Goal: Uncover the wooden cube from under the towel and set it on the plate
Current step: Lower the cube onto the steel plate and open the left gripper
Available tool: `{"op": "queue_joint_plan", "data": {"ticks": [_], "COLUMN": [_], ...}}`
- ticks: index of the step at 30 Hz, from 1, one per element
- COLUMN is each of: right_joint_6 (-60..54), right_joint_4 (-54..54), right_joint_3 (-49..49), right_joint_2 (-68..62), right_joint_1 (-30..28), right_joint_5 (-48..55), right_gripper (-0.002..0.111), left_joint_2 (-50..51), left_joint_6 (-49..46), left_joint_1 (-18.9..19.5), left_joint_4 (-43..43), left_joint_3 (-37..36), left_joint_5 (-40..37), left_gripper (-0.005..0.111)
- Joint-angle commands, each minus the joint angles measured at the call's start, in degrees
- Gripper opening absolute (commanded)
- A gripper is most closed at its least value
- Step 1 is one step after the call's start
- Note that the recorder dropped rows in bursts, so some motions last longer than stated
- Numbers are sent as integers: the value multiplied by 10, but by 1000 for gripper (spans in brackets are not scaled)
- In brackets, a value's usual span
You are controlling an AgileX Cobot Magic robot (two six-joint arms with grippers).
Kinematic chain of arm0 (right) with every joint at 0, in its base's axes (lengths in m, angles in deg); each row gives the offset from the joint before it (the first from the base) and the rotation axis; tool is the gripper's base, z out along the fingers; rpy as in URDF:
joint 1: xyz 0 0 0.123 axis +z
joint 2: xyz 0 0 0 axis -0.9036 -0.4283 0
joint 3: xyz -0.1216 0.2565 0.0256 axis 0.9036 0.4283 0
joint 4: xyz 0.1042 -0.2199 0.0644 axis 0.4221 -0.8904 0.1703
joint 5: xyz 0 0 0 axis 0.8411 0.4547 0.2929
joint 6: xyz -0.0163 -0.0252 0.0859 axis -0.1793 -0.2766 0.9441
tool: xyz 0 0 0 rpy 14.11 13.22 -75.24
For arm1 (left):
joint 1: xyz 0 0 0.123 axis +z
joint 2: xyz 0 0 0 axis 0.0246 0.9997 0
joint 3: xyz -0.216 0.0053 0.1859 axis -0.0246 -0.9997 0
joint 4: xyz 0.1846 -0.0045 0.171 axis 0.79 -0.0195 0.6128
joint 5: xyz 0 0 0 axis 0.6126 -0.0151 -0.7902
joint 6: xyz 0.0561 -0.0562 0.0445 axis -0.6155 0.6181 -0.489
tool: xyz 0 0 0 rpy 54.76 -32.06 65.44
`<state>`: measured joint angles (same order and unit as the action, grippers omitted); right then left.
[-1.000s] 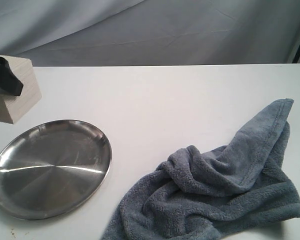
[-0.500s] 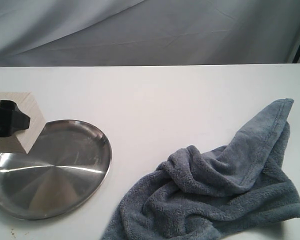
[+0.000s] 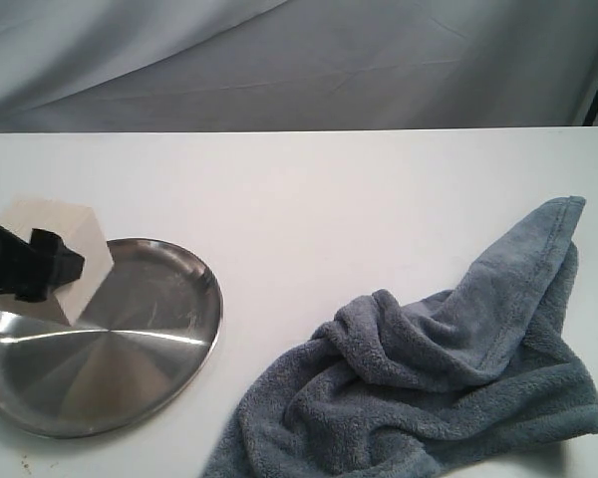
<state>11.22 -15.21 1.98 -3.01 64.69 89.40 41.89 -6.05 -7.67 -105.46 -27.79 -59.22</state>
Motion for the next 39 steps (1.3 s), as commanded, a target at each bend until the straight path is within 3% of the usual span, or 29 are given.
{"op": "queue_joint_plan", "data": {"ticks": [1,6,12,19,24,31,39], "right_joint_6": [0,0,0,0,0,0,0], "right_joint_4": [2,2,2,2,2,2,2], "right_joint_3": [2,2,2,2,2,2,2], "right_joint_2": [4,4,4,4,4,4,4], "right_joint_1": [2,2,2,2,2,2,2], "right_joint_5": [-4,-4,-4,-4,-4,-4,-4], "right_gripper": [0,0,0,0,0,0,0], "left_joint_2": [48,73,73,73,73,74,153], "left_joint_6": [-11,53,65,68,113,112,110], "left_joint_1": [-38,-40,-42,-42,-42,-65,-71], "left_joint_4": [24,25,22,-6,-2,-1,27], "left_joint_3": [6,7,-1,-106,-130,-130,-130], "left_joint_5": [21,91,143,330,364,314,344], "left_gripper": [0,0,0,0,0,0,0]}}
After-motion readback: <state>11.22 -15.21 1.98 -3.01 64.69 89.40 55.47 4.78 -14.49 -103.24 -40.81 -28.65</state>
